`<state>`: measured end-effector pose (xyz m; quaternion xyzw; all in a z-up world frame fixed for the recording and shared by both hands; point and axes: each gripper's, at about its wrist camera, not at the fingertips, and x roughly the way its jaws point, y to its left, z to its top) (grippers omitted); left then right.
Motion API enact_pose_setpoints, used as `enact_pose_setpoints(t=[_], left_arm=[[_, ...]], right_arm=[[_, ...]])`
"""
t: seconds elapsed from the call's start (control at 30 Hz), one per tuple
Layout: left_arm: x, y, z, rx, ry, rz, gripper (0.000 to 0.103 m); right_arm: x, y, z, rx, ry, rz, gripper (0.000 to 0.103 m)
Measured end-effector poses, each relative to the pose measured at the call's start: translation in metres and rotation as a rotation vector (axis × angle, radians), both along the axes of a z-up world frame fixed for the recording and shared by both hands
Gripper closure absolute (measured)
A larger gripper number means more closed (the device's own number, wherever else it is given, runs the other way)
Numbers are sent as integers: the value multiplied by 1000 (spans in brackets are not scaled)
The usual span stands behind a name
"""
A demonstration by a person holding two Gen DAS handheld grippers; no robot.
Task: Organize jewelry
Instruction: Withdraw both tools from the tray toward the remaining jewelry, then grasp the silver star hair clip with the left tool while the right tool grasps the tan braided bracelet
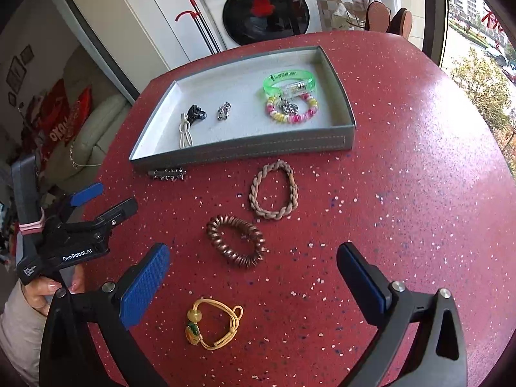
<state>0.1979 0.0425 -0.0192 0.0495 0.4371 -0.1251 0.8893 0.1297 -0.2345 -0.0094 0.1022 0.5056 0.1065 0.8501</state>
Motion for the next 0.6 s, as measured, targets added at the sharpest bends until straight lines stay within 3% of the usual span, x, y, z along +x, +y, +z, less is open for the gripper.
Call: enact_pose_setpoints(t=[0.23,0.6], left_arm=[[9,-7,-14,-26,48,-4,0],[22,-14,-22,-90,100,201,0]], right_arm=[[0,-1,-8,-16,7,-11,0],[35,-13,-23,-85,11,-116,0]])
